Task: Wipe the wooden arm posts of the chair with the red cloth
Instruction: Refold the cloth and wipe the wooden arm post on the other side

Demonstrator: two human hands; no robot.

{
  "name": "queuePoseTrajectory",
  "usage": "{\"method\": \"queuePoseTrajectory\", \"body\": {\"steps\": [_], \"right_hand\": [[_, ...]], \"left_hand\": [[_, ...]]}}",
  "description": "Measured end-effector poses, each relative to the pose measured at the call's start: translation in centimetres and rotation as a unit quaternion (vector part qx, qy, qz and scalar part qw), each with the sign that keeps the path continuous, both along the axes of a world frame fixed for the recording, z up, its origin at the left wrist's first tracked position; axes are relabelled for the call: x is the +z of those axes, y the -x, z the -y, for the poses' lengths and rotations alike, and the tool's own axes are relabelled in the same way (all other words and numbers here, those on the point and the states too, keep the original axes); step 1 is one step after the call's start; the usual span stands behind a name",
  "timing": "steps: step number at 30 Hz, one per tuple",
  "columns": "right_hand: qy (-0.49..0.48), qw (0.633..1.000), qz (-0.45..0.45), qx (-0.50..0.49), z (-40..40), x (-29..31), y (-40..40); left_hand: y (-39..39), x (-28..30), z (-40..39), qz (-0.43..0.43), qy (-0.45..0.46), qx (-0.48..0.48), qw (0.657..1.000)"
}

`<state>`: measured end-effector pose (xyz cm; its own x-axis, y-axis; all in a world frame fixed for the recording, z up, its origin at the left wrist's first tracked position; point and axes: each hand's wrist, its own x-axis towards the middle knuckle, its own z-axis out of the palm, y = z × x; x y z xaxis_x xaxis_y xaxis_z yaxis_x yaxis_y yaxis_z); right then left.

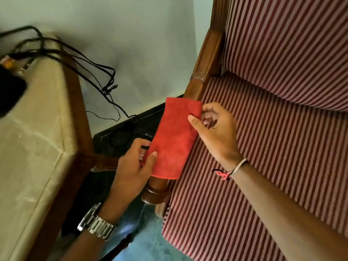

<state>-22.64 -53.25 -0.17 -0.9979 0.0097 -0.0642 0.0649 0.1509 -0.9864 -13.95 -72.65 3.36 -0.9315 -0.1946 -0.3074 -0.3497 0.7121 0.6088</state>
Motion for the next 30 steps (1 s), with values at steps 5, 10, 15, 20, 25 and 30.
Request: {"method": "queuePoseTrajectory", "body": {"steps": [5,10,15,20,25,30], "right_hand": [[-0.014,0.999,0.014,-0.039,-0.5,-2.5,0.2],[-0.415,0.907,-0.060,0.045,-4.9,-8.6,-2.7],[-0.573,0.797,-0.005,0.193,-6.3,-15.1,-5.8],[-0.594,0.787,-0.033,0.163,-6.2,-17.6,-5.7],[-0.603,0.783,-0.043,0.150,-6.2,-18.0,-5.7],[-0.603,0.784,-0.046,0.141,-6.2,-18.0,-5.8]], "left_hand": [[0.3,-0.7,-1.2,-0.002,0.163,-0.079,0.984],[2.4,-0.9,-4.1,-0.093,0.190,-0.212,0.954],[4.3,-3.9,-4.8,-0.054,0.254,-0.259,0.930],[6.9,-5.9,-4.5,-0.123,0.222,-0.290,0.923],[14.9,-5.6,-7.1,-0.149,0.203,-0.285,0.925],[6.8,-5.6,-5.0,-0.135,0.213,-0.284,0.925]]}}
